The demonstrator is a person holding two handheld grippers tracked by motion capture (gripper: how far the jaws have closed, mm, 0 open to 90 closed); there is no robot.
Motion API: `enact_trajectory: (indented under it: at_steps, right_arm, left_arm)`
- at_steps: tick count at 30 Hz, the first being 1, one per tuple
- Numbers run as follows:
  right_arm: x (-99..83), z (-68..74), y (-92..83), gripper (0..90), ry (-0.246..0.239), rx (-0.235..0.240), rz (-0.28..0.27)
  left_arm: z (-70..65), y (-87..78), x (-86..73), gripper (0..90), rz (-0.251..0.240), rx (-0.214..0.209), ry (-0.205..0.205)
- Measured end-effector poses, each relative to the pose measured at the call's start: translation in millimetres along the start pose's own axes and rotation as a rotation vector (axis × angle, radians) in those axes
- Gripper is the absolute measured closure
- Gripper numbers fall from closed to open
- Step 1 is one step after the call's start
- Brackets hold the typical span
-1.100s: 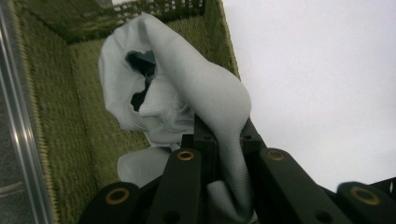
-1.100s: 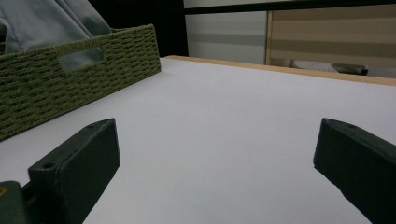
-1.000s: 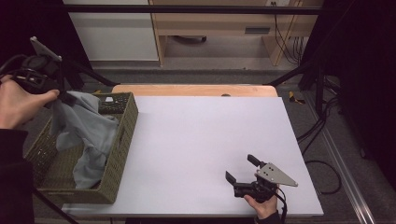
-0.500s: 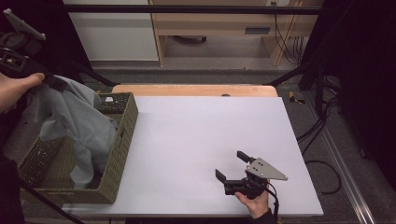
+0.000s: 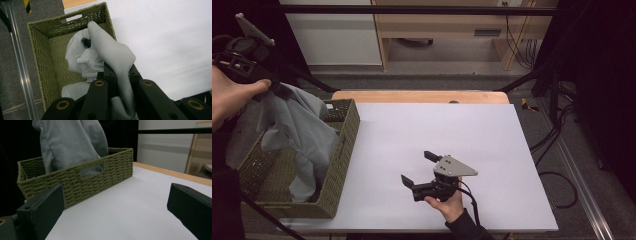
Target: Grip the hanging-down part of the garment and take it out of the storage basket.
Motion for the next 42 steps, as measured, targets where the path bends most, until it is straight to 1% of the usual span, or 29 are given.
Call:
enact_trajectory:
  at_steps: [1,2,3,4,5,6,7,8,9,10,11,12,16,18,19,20,22,23,25,27,31,35,40,42]
  right_arm:
    - [4.6,5.9,12.5,1.7,0.005,0.018,-0.002]
    - [4.6,5.9,12.5,1.7,0.005,0.018,-0.002]
    - [6.3,7.7,18.6,1.7,-0.002,0.025,-0.002]
    - [9.7,12.3,30.1,2.0,0.012,0.041,0.000]
    - [9.7,12.3,30.1,2.0,0.012,0.041,0.000]
    - [10.9,13.6,35.4,2.3,0.007,0.048,0.002]
    - [13.9,16.5,45.6,2.9,0.021,0.069,-0.005]
    - [13.9,16.5,45.6,2.9,0.021,0.069,-0.005]
    - [15.0,17.2,50.6,3.0,0.035,0.073,-0.003]
    - [17.6,18.5,59.9,3.3,0.045,0.086,-0.005]
    - [19.1,19.0,64.5,3.3,0.050,0.085,-0.003]
    - [20.7,19.3,68.9,3.5,0.046,0.090,-0.008]
    - [26.5,23.0,84.8,4.4,0.058,0.118,-0.014]
    - [29.0,24.3,93.0,4.5,0.053,0.120,-0.014]
    - [30.7,25.8,97.0,4.8,0.063,0.123,-0.013]
    - [30.7,25.8,97.0,4.8,0.063,0.123,-0.013]
    - [33.3,28.5,104.4,4.9,0.061,0.131,-0.009]
    - [34.5,29.5,108.6,5.0,0.048,0.133,-0.013]
    - [36.7,33.3,115.3,5.3,0.046,0.142,-0.011]
    - [38.7,37.6,121.4,5.4,0.050,0.151,-0.008]
    - [41.6,45.4,133.5,5.9,0.042,0.168,-0.012]
    - [44.4,54.9,143.7,5.9,0.049,0.185,-0.007]
    - [46.8,66.6,156.2,6.2,0.028,0.200,-0.002]
    - [47.3,71.3,160.5,6.9,0.031,0.204,0.002]
  left_arm:
    - [-0.2,0.1,-0.1,82.5,0.001,-0.001,0.001]
    - [-0.1,0.3,-0.2,82.5,0.001,0.000,0.001]
    - [0.2,0.6,-0.4,82.5,0.003,-0.001,0.001]
    - [0.6,1.1,-0.6,82.5,0.005,-0.001,0.002]
    - [1.1,1.5,-0.9,82.5,0.006,0.001,0.000]
    - [1.5,1.9,-1.3,82.5,0.007,0.000,0.001]
    - [1.9,2.6,-1.7,82.5,0.007,-0.002,0.001]
    - [2.5,3.3,-2.1,82.5,0.008,-0.003,0.001]
    - [3.2,3.9,-2.5,82.5,0.009,-0.004,0.001]
    - [3.8,4.7,-3.0,82.5,0.011,-0.004,0.000]
    - [4.5,5.2,-3.4,82.5,0.013,-0.004,-0.001]
    - [5.1,5.5,-3.6,82.6,0.014,-0.004,-0.002]
    - [6.0,6.1,-3.9,82.5,0.015,-0.004,-0.002]
    - [5.5,6.7,-3.9,82.5,0.017,-0.005,-0.001]
    - [5.1,7.1,-3.8,82.5,0.017,-0.004,0.000]
    - [4.6,7.3,-3.7,82.5,0.017,-0.005,0.001]
    - [3.9,7.7,-3.5,82.5,0.017,-0.006,0.003]
    - [3.6,7.9,-3.3,82.5,0.017,-0.006,0.005]
    - [3.3,8.3,-3.3,82.5,0.020,-0.007,0.007]
    - [3.3,8.8,-3.3,82.5,0.021,-0.007,0.008]
    - [4.1,10.3,-3.3,82.5,0.022,-0.010,0.006]
    - [4.7,11.5,-3.3,82.5,0.024,-0.010,0.007]
    - [2.9,11.8,-2.7,82.5,0.027,-0.009,0.011]
    - [2.3,11.1,-2.5,82.5,0.027,-0.008,0.015]
Point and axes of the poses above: each handheld gripper's, and its own axes: y roughly forward along the jaws, x roughly out of its top, z roughly to its left, the point moved 7 cm from there along y, roughly forward along the jaws, and after that the axes turned 8 degrees about -y, right-handed, at the moved point
